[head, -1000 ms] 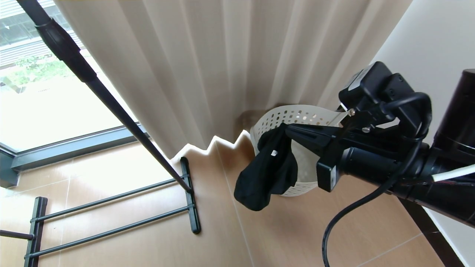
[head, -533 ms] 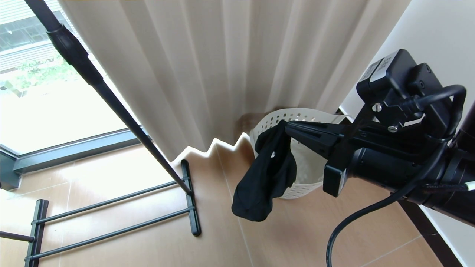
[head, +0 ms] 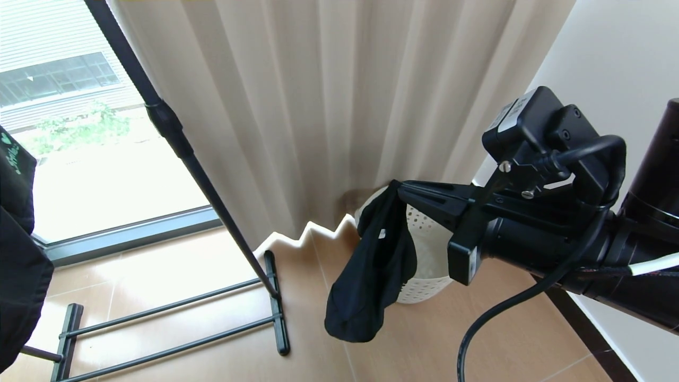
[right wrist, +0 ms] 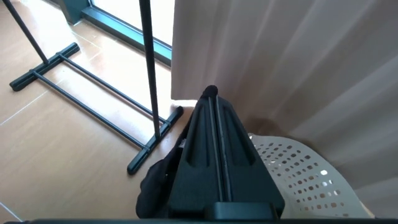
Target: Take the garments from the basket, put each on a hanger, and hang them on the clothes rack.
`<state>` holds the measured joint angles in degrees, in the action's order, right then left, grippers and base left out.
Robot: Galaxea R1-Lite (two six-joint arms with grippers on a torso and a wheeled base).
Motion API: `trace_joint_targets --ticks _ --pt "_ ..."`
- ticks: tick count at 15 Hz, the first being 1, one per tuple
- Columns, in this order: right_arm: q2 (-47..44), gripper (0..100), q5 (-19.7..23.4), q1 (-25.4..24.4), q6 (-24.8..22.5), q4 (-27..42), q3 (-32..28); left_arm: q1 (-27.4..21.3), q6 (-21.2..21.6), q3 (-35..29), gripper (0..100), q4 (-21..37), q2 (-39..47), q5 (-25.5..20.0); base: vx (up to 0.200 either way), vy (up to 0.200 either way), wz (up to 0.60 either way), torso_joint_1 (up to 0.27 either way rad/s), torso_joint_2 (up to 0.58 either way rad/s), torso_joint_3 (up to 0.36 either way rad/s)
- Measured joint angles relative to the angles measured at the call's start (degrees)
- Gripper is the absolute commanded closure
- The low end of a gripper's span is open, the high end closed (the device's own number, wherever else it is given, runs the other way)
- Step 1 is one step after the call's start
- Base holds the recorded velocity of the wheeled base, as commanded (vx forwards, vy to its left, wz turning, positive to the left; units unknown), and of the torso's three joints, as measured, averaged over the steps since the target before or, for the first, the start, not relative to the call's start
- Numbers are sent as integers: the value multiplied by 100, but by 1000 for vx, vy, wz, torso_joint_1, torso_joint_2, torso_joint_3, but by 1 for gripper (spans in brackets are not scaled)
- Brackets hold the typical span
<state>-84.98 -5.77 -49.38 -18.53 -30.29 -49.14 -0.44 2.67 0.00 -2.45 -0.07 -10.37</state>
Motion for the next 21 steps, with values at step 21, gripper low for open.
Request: trace_joint_targets --ticks 21 --pt "-5 100 -11 -9 0 2 151 0 -2 0 0 -6 0 4 0 0 0 184 -507 -131"
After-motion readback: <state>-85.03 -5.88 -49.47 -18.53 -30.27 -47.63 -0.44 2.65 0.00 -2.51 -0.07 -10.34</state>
